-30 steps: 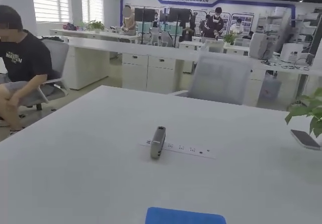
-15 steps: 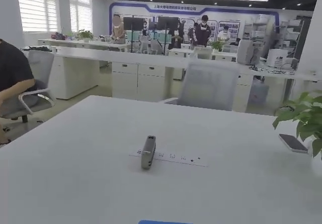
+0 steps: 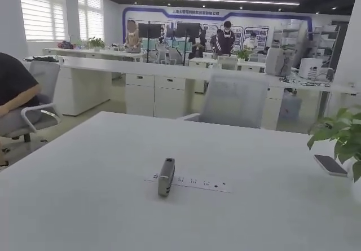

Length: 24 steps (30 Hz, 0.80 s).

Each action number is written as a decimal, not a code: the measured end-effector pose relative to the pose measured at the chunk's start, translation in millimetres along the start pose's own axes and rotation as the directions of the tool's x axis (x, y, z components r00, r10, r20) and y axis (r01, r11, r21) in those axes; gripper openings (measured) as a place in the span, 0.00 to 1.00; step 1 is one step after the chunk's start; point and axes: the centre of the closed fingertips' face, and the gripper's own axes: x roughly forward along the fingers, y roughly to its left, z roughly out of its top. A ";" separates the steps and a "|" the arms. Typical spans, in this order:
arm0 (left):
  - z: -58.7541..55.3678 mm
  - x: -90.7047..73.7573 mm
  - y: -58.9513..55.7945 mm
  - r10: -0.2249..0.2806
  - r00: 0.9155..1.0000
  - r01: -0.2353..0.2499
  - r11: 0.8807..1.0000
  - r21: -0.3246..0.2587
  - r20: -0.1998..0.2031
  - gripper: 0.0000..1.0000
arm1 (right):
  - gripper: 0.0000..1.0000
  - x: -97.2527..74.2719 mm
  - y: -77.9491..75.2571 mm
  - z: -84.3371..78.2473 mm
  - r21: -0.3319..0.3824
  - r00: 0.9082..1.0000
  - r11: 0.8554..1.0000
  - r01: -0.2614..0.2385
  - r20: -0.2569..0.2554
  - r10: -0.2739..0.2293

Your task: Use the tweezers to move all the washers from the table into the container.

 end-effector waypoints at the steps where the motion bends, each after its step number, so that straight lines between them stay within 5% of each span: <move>1: -5.6 2.8 1.3 -0.006 1.000 0.006 1.000 0.000 -0.021 0.00 | 0.06 3.0 -1.5 -2.5 0.001 1.000 1.000 0.005 -0.003 -0.005; 6: -18.5 8.5 4.9 -0.032 0.997 0.031 0.999 -0.011 -0.067 0.00 | 0.13 10.9 -5.6 -8.6 0.055 1.000 0.998 0.018 -0.004 -0.017; 13: -41.2 13.2 11.2 -0.050 0.987 0.048 0.999 -0.017 -0.150 0.00 | 0.34 4.2 -14.0 -9.6 0.192 0.995 0.979 0.064 0.069 -0.079; 19: -72.5 27.2 15.5 -0.051 0.958 0.052 0.999 -0.005 -0.281 0.00 | 0.41 -29.2 -14.8 -29.2 0.256 0.984 0.955 0.146 0.059 -0.166; 24: -81.1 36.9 18.8 -0.043 0.941 0.047 0.999 0.003 -0.336 0.00 | 0.41 -63.1 -21.9 -49.5 0.325 0.959 0.910 0.257 0.030 -0.281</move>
